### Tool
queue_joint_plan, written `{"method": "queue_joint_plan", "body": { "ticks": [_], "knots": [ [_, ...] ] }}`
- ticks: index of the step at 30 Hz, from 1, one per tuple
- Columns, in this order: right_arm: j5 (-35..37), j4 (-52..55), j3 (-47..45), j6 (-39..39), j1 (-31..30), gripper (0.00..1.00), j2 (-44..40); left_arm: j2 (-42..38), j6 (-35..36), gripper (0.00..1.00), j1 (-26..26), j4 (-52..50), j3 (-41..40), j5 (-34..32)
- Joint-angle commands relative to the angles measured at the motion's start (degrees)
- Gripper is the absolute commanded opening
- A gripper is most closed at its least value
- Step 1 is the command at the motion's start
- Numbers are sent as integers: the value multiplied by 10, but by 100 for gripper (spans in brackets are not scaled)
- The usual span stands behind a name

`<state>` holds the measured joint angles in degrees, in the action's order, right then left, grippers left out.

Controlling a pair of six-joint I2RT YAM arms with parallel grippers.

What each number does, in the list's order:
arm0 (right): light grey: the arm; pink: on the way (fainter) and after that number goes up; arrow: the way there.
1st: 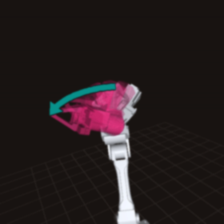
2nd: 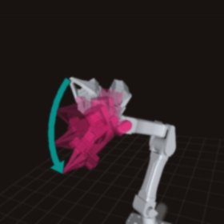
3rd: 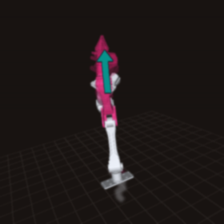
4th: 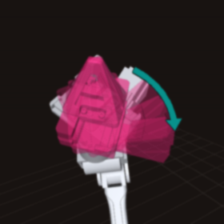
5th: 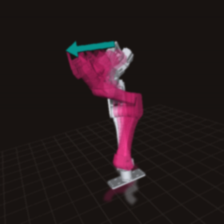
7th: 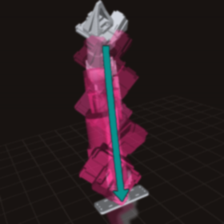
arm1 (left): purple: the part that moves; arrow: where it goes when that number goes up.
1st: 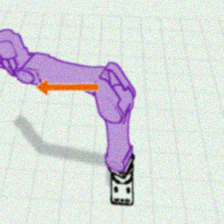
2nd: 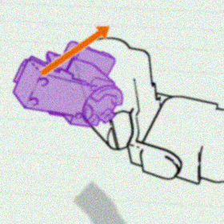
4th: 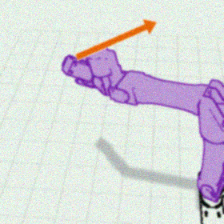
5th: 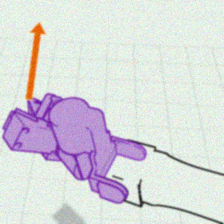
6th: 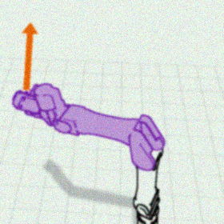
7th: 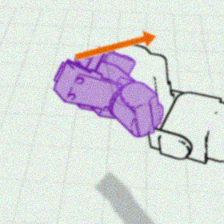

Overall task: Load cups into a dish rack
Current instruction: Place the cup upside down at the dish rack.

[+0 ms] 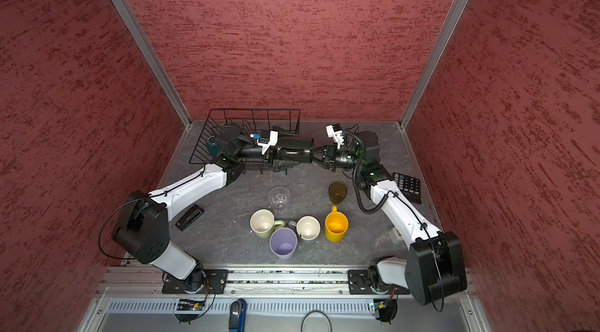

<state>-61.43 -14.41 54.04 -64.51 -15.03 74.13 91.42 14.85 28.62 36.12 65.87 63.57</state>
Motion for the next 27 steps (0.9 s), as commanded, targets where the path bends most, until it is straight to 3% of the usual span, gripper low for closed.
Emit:
{"method": "queue_joint_plan", "body": {
  "ticks": [1, 12, 17, 21, 24, 27],
  "knots": [
    [-7, -70, 0, -19, -6, 0, -4, 5, -9, 83, 5, 4, 18, 8],
    [-8, -80, -7, -24, -8, 0, 0, 0, -6, 66, 6, -20, 27, -10],
    [-7, -79, -7, -24, -8, 0, 1, -3, -6, 30, 5, -29, 27, -31],
    [-6, -76, -6, -21, -8, 0, 1, -8, -8, 11, 3, -32, 25, -58],
    [-5, -73, -3, -20, -8, 0, 0, -10, -11, 0, -1, -29, 23, -66],
    [-4, -72, -2, -18, -8, 2, 0, -13, -24, 0, -5, -21, 22, -72]
  ]
}}
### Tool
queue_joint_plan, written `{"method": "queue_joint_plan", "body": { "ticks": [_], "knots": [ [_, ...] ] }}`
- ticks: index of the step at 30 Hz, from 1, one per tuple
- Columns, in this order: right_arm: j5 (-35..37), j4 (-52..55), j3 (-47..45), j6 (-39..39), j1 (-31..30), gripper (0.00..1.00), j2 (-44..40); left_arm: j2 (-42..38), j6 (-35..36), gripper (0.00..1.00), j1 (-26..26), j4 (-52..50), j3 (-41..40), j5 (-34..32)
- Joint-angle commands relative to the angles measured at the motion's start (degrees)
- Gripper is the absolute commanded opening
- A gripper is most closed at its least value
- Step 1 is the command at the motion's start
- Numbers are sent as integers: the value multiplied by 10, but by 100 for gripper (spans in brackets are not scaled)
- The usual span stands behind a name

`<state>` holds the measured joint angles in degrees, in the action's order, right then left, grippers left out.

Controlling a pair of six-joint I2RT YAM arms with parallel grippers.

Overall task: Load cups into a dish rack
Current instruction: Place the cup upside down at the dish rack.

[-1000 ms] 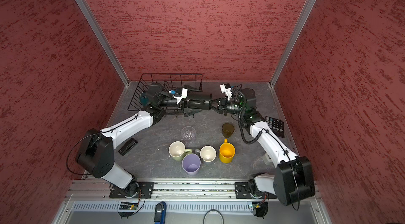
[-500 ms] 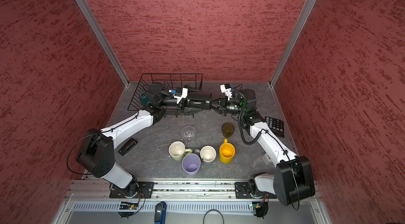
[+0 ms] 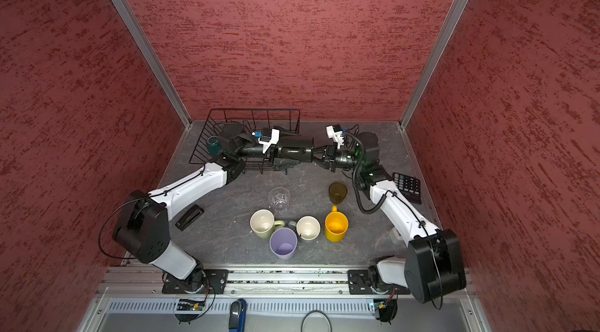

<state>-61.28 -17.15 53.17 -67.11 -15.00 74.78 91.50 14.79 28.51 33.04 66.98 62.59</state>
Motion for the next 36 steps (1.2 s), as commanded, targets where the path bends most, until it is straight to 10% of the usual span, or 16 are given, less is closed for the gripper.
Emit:
{"method": "queue_joint_plan", "body": {
  "ticks": [1, 19, 36],
  "knots": [
    [-5, -44, 8, 8, -8, 3, -7, -15, -26, 0, -5, 11, 11, -61],
    [42, 90, 38, 103, 22, 61, -28, -59, -102, 0, -67, -161, 52, -116],
    [144, 283, 69, 253, 48, 70, -54, -49, -181, 0, -194, -545, 214, -276]
  ]
}}
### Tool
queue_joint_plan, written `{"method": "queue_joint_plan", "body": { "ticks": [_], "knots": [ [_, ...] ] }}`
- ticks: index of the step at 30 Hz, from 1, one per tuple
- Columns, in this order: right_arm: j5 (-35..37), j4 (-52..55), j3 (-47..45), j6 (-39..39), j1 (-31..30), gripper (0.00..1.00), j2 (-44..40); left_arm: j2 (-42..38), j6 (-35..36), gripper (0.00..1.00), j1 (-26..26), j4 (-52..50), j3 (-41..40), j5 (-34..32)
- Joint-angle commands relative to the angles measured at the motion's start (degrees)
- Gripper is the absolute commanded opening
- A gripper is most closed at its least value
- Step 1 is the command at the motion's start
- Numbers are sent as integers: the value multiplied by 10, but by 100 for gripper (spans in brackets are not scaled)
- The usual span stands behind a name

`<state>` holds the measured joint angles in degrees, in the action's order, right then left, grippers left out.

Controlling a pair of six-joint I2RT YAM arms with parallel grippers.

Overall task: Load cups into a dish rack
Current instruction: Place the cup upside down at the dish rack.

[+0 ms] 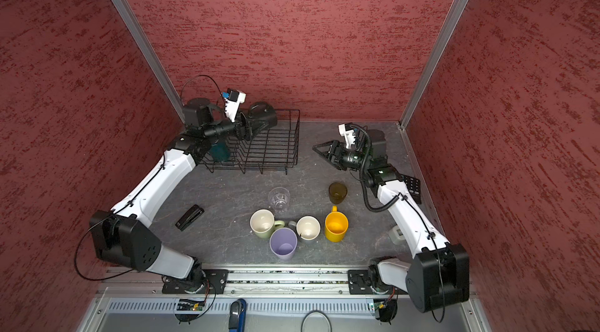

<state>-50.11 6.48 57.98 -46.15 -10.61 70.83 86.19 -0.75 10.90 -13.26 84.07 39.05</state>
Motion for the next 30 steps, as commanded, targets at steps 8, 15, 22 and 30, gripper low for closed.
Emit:
{"method": "queue_joint_plan", "body": {
  "ticks": [8, 15, 22, 30],
  "knots": [
    [101, 114, 31, 108, 5, 78, -29, 68, -50, 0, -67, -227, 148, -113],
    [140, 144, 33, 137, 5, 84, -35, 173, -76, 0, -67, -357, 278, -187],
    [148, 154, 27, 150, 6, 85, -36, 273, -55, 0, -56, -450, 408, -256],
    [149, 162, 24, 161, 7, 86, -36, 386, -38, 0, -50, -542, 555, -311]
  ]
}}
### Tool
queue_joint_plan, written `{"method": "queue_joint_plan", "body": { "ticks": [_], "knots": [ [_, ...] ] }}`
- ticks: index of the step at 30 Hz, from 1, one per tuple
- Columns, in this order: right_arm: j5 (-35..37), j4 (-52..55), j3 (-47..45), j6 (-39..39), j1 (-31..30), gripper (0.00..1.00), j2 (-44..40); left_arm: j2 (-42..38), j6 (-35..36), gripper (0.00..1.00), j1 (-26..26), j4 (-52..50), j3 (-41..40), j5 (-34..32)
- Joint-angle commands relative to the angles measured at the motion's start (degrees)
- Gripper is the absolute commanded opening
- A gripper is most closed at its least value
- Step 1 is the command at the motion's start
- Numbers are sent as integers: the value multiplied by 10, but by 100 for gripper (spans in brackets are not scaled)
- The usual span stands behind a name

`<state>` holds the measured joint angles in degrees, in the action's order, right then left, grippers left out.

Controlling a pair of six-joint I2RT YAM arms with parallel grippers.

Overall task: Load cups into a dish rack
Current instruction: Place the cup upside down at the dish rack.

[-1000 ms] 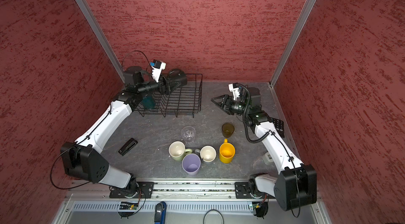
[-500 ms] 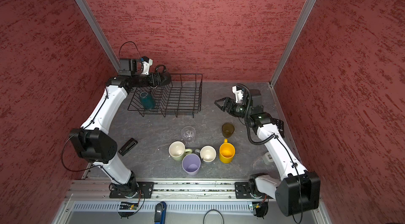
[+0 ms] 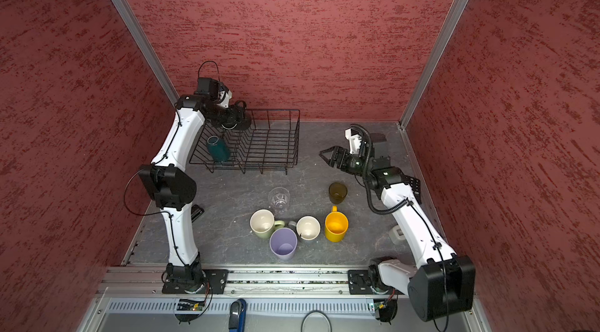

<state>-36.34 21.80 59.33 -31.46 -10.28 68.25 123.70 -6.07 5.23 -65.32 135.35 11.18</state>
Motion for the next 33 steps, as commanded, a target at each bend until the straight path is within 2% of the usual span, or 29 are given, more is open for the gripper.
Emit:
{"method": "queue_joint_plan", "body": {
  "ticks": [1, 4, 15, 19, 24, 33],
  "knots": [
    [10, 8, 8, 14, 3, 85, -11, 22, 20, 0, 10, -26, 51, -44],
    [8, 4, 2, 11, 3, 86, -11, 44, 25, 0, 19, -37, 70, -73],
    [1, -7, -13, 2, 3, 86, -11, 75, 36, 0, 18, -24, 73, -101],
    [1, -10, -17, -1, 3, 86, -10, 83, 36, 0, 17, -10, 74, -101],
    [0, -8, -16, -1, 3, 86, -9, 117, 37, 0, 13, -29, 113, -107],
    [4, -2, -18, -1, 3, 87, -7, 140, 43, 0, 7, -27, 117, -112]
  ]
}}
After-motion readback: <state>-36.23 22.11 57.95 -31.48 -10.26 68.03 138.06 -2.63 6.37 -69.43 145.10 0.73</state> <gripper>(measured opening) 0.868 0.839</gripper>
